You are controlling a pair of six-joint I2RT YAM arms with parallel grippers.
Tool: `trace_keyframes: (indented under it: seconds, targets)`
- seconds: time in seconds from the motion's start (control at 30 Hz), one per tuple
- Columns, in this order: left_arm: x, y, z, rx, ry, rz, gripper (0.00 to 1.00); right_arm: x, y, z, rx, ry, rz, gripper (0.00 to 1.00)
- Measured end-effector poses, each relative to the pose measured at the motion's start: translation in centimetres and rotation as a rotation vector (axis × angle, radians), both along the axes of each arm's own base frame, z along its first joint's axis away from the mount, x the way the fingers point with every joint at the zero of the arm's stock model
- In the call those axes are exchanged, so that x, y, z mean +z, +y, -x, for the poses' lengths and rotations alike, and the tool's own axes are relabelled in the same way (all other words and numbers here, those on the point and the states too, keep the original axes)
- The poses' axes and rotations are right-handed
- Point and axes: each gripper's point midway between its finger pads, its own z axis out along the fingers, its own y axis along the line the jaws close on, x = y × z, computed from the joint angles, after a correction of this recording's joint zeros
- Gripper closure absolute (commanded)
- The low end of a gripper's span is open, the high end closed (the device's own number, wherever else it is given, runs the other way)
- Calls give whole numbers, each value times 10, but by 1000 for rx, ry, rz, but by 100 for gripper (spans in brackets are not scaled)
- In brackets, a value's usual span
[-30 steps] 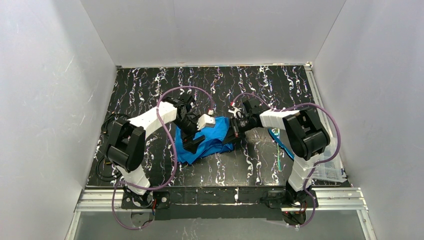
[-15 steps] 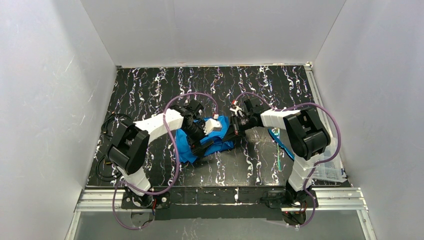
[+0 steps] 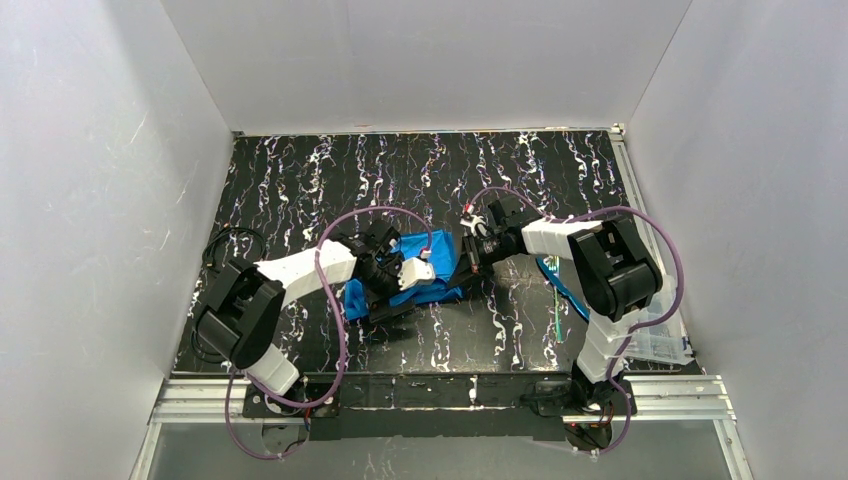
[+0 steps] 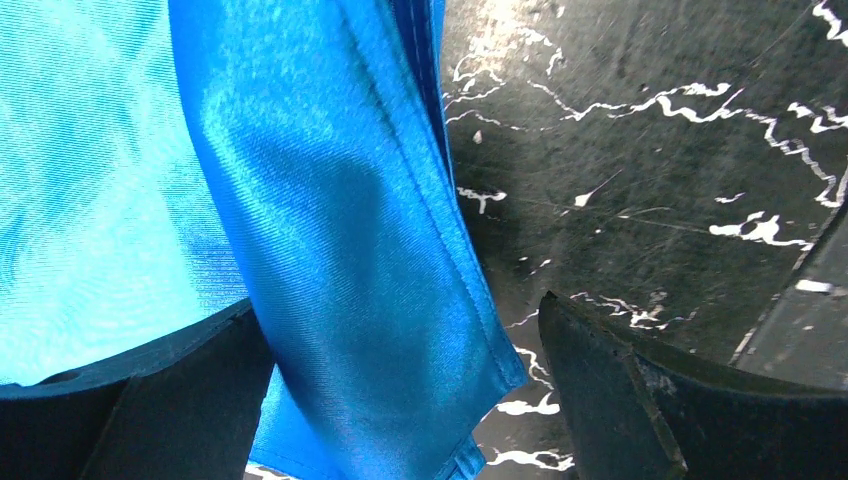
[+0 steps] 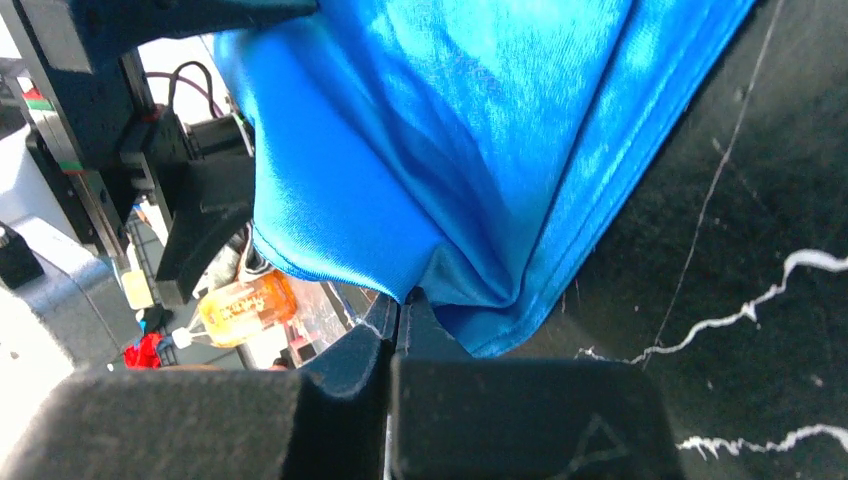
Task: Fold the napkin into a case and place the utensils inside
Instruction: Pick up the lower triangle-folded napkin from the center of the board.
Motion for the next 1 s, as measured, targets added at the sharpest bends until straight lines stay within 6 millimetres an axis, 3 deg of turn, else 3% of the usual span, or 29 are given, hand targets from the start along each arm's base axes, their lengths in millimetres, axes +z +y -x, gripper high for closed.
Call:
trace_keyframes:
  seconds: [0.23,0.3,0.33,0.37,0.4,0.77,1.0]
  targets:
    - [-6,9,-10,-88,-108,-21,21,1,-8,11,9,-12,17,99]
    - [-6,9,-11,-101,-122,-24,20,1,-7,11,6,-9,17,99]
    - [-6,9,-12,-105,-124,-24,16,2,-7,11,2,-5,15,99]
    - [-6,9,-12,-108,-126,-24,4,3,-6,10,0,-3,13,99]
    - [-5,10,-12,-110,-129,-24,2,3,-6,10,-2,-1,10,99]
    - [7,9,-15,-110,-178,-7,2,11,-2,10,-1,7,-13,99]
    - [8,-2,-16,-204,-238,3,2,14,2,12,0,20,-21,99]
